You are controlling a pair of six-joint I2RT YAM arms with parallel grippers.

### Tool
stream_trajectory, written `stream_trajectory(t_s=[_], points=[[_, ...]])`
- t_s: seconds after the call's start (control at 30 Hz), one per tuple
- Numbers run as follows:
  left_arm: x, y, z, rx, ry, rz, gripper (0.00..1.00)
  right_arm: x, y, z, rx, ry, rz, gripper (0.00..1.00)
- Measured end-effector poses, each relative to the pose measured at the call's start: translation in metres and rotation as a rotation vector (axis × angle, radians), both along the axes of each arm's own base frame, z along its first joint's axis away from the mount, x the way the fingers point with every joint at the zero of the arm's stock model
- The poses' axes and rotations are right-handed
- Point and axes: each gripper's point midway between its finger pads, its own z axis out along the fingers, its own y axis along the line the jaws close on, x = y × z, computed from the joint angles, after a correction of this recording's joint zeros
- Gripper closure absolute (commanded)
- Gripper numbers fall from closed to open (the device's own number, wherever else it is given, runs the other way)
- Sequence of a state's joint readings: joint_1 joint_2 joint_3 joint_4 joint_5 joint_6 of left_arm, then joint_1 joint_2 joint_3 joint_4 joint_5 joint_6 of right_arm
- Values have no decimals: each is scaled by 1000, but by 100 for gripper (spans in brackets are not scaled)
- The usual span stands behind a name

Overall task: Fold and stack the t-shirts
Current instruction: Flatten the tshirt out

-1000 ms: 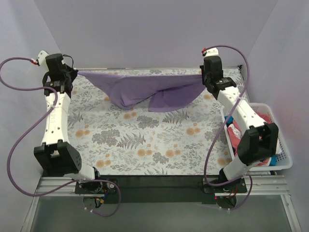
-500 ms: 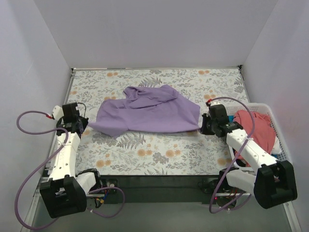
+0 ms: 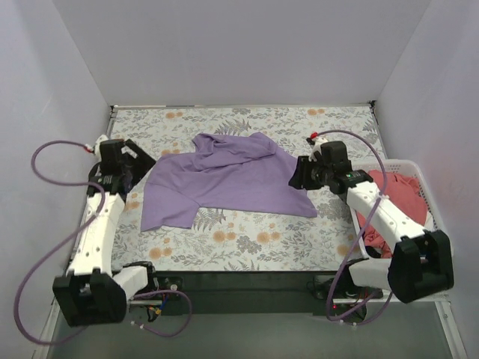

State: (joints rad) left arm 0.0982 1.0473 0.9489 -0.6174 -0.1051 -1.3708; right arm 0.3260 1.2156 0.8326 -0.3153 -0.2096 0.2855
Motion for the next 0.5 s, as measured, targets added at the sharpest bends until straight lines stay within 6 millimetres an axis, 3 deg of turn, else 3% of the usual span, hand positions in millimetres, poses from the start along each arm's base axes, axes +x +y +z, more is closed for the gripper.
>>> stream_trajectory(t_s=[0.13,0.23,0.33,0.5], points=[[34,-64,-49,-51,153,-228,34,33,19,-8,0,11,30,54],[40,-98,-93,-89,267,-325,40,54,28,-27,-25,43,40,55],[43,-108,-125,-120,342,-336,41,73,31,-46,-55,71,37,55],[67,-114,-153,-150,382,-316,41,101,31,-77,-107,113,17,55]])
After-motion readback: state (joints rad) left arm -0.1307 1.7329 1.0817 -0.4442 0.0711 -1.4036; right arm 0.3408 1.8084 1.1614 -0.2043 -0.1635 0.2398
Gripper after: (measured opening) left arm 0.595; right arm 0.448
